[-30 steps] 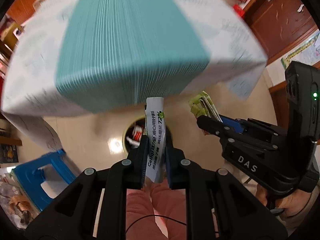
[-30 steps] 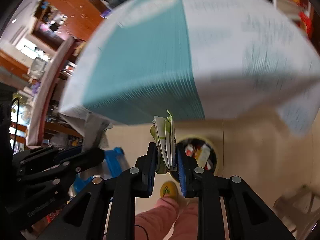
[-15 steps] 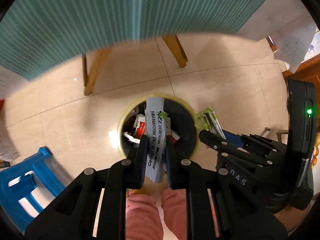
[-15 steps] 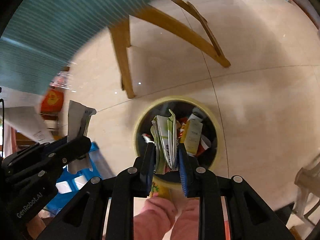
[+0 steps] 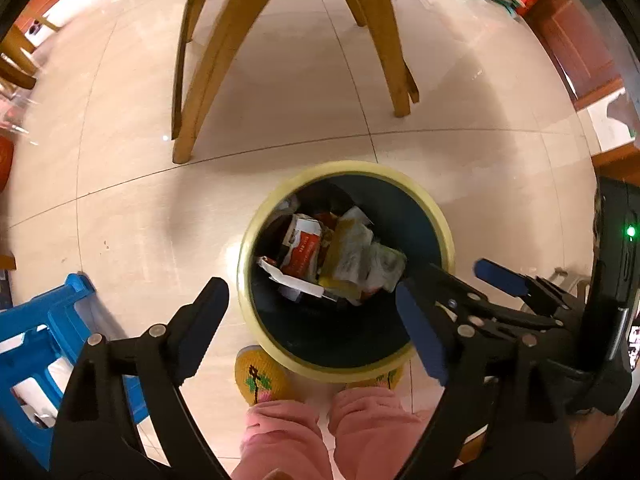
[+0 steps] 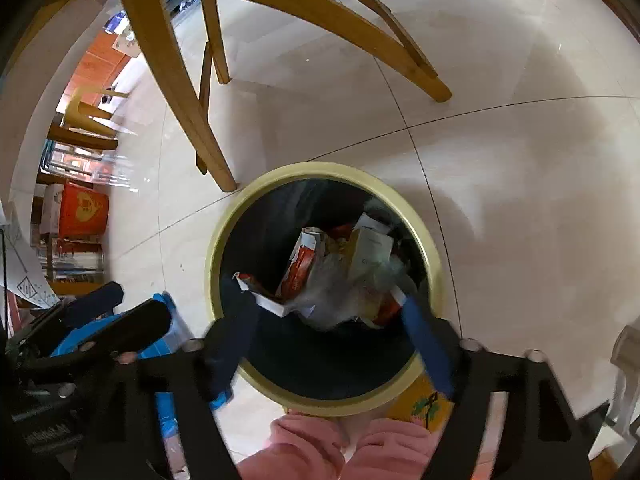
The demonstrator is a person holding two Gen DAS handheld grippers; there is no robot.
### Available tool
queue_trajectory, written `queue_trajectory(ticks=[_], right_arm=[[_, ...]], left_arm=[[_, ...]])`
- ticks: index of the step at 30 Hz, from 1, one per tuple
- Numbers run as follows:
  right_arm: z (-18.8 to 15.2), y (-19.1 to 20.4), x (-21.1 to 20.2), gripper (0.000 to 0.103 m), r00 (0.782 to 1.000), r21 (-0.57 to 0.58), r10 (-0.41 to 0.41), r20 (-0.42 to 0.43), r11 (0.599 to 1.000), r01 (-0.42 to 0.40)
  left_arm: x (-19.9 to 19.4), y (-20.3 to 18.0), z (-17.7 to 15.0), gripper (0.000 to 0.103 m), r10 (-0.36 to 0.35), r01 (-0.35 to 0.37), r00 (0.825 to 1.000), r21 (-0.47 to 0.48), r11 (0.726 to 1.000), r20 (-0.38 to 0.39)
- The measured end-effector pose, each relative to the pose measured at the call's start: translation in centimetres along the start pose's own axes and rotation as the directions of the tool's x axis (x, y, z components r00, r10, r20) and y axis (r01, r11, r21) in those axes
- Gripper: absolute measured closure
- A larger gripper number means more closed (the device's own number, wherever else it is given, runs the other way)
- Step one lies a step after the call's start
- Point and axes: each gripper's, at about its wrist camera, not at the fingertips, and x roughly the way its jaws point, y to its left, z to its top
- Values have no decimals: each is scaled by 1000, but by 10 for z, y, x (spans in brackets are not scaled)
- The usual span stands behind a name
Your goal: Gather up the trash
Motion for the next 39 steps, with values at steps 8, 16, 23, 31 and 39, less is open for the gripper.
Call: queue_trajectory(ticks=[8,16,23,31,39], right_arm=[[2,5,-14,19,1000,-18,-14,18,1000,14],[3,19,-52,18,999,-38,-12,35,999,13],[1,41,-113,16,998,-55,-15,61,998,18],[15,72,-207,16,991,-97,-10,132,995,23],[32,108,-312,16,979,-148,8,205,989,23]], left_arm=[[-16,-1,1,19,13,-12,999,-18,1000,45],[-66,-7,3,19,22,-19,995,-26,999,102],[-135,-11,10,19,39,-33,988,-44,998,147],[-232,-20,23,19,60,-51,974,-49,998,220],[-335,-25,34,20,75,-55,951,-76,996,298]])
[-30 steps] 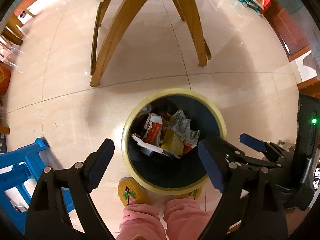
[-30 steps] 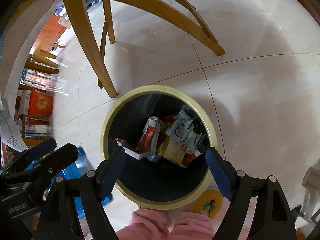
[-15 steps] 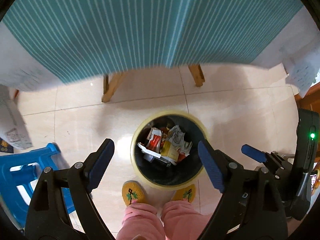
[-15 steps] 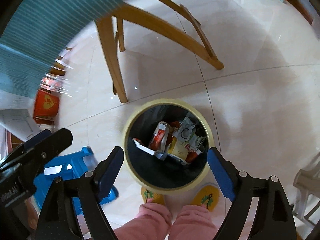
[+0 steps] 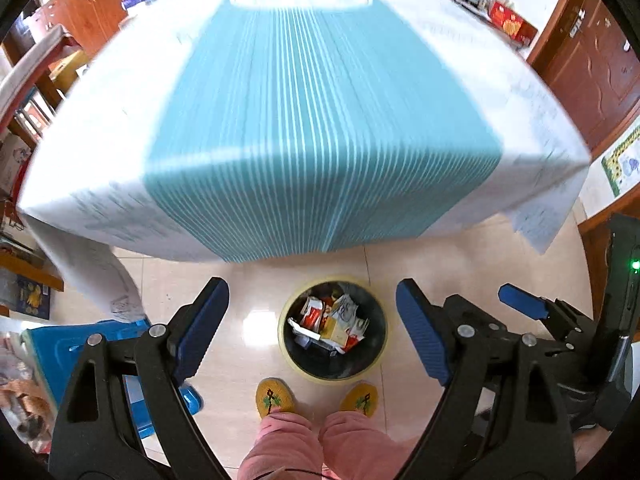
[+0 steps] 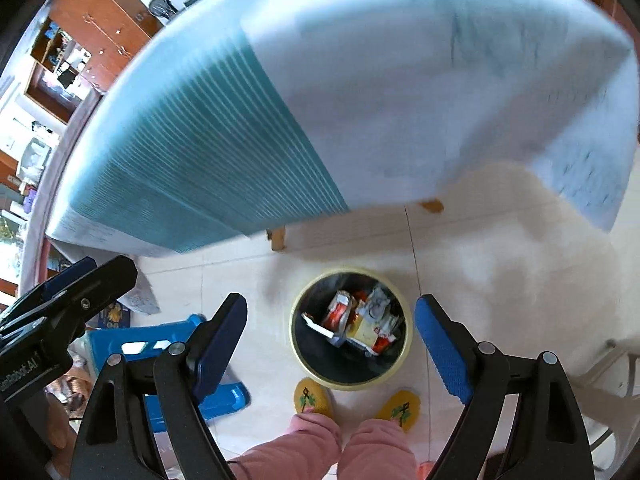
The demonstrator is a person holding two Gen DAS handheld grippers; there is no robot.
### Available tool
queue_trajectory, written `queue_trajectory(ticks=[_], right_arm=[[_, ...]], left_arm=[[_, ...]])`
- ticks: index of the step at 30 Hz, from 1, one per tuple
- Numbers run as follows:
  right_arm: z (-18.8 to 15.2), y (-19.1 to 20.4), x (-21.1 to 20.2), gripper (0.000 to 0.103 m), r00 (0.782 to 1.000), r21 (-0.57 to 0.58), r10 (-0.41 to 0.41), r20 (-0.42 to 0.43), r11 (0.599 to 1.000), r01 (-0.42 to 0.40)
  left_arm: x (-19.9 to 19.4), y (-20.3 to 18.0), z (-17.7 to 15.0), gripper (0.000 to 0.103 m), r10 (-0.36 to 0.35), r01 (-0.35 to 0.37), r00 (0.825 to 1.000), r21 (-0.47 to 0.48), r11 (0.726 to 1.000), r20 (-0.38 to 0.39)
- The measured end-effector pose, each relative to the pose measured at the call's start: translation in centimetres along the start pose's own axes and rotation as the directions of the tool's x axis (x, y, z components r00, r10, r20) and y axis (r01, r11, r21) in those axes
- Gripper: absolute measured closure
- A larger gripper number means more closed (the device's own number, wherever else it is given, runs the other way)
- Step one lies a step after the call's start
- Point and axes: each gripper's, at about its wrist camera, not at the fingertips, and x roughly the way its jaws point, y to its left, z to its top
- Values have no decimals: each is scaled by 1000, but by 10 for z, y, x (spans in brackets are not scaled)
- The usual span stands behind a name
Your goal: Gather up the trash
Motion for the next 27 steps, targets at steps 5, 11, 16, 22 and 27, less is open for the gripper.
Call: queue_trajectory(ticks=[5,11,16,22,27], right_arm=[[25,24,-63,16,999,-51,5,46,999,-3],[52,54,-130,16,994,-134,7,111,991,8],[70,78,-174,16,987,-172,8,158,985,20],[84,92,-213,16,981,-165,20,191,986,12],[85,98,-239,16,971,-161,41,234,987,-3]], left_arm=[[-60,0,19,20,11,-11,997,0,1000,70],[-119,3,40,19,24,-20,991,-28,999,130],[-156,13,58,20,44,-31,983,-70,997,181],[-191,17,71,20,71,-50,970,-96,994,233],[-212,13,76,19,101,-80,957,-88,993,271]])
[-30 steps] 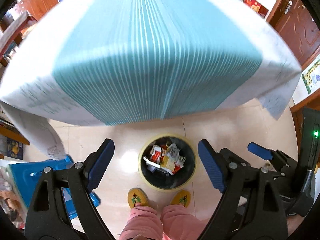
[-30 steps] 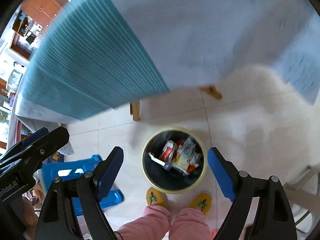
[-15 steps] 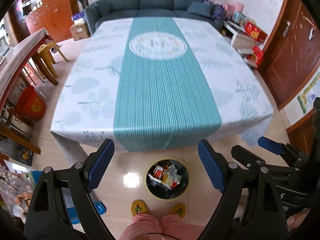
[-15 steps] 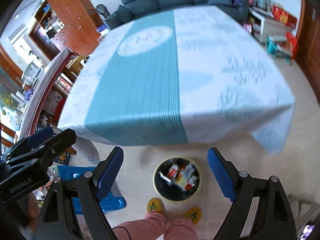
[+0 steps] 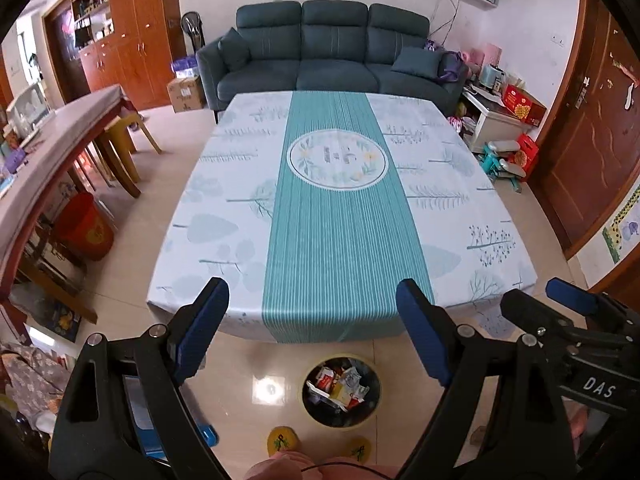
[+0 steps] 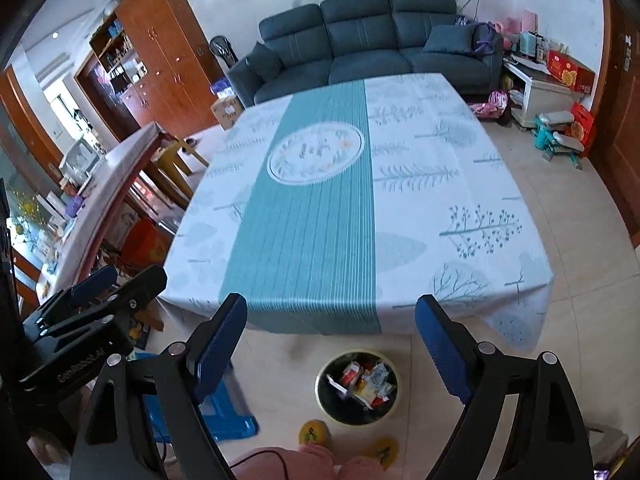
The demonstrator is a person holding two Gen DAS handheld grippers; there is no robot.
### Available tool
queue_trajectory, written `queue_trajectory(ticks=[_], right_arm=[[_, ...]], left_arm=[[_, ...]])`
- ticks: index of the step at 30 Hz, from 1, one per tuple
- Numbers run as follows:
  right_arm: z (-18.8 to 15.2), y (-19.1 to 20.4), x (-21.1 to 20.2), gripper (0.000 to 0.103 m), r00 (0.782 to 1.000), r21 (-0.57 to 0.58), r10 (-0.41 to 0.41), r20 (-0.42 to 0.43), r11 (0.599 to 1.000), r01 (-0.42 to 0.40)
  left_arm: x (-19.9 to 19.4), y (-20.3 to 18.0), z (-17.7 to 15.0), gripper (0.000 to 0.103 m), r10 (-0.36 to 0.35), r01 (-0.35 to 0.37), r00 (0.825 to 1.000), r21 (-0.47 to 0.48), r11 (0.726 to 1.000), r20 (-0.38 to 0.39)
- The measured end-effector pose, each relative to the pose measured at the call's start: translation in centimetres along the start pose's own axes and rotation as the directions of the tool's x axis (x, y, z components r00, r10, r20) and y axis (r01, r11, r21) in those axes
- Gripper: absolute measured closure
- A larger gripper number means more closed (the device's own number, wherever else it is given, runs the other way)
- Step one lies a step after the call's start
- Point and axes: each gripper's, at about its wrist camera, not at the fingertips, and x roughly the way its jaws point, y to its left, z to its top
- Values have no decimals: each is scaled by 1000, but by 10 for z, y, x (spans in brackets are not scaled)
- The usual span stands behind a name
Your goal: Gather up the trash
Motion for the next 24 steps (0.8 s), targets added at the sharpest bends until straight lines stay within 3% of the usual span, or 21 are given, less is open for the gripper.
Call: queue_trajectory(ticks=[12,24], right_arm=[[-2,19,-17,16,998,-36,-3,64,999,6],[-2,17,-15,16,998,-33,-4,70,999,7]], left_arm=[[-14,-4,2,19,6,-6,1000,8,1000,29],[-13,-14,0,19,2,-3,1000,30,1000,27]])
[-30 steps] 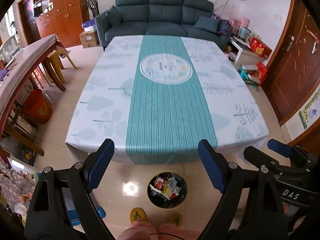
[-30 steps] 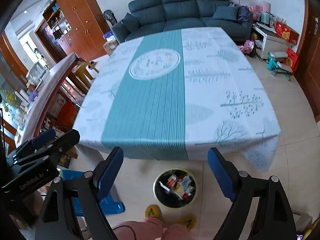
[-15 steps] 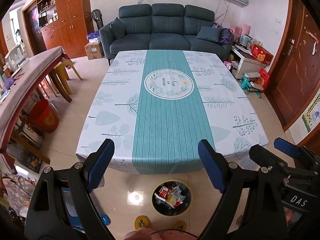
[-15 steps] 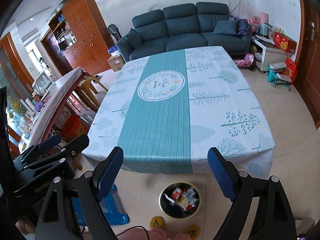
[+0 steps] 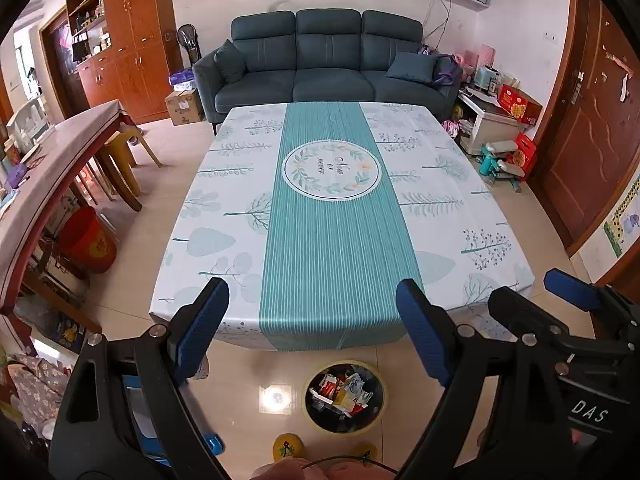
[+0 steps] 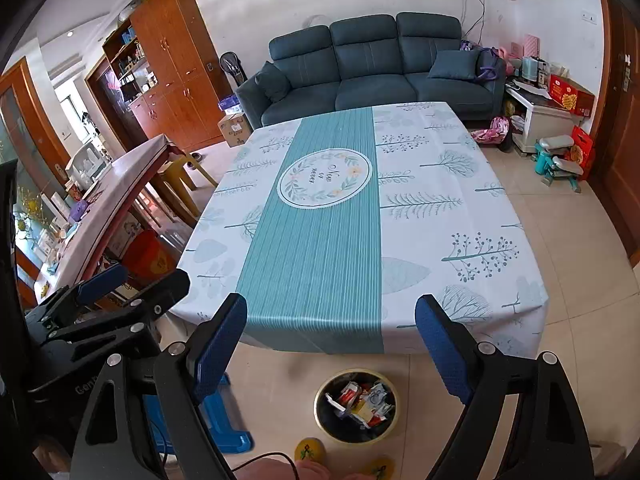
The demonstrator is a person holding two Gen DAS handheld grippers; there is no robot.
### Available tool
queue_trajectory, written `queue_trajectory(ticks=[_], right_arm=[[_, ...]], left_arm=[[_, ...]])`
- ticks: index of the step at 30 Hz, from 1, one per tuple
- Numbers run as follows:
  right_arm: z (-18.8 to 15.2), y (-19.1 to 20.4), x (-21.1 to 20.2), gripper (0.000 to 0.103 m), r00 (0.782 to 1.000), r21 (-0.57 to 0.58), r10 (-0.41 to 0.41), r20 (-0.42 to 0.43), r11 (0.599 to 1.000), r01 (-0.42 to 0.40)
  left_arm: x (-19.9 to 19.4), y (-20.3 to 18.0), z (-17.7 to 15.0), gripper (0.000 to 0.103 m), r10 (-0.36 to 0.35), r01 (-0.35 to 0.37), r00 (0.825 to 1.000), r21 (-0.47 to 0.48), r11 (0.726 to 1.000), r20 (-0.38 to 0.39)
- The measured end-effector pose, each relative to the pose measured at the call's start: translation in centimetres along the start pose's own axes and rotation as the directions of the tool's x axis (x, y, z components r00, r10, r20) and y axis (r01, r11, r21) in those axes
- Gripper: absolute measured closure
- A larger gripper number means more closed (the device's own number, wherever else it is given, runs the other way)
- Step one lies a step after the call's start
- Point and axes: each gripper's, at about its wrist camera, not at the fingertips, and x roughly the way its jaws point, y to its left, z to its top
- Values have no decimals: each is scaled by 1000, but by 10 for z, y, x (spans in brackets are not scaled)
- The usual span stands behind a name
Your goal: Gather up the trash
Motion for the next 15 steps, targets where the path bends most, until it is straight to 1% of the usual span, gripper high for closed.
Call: queue_trajectory(ticks=[15], right_arm=[[-3,-6,0,16,1000,1,2,-7,1000,-2]], left_arm=[[8,-5,-3,20,-1,1,1000,-8,1000,-25]])
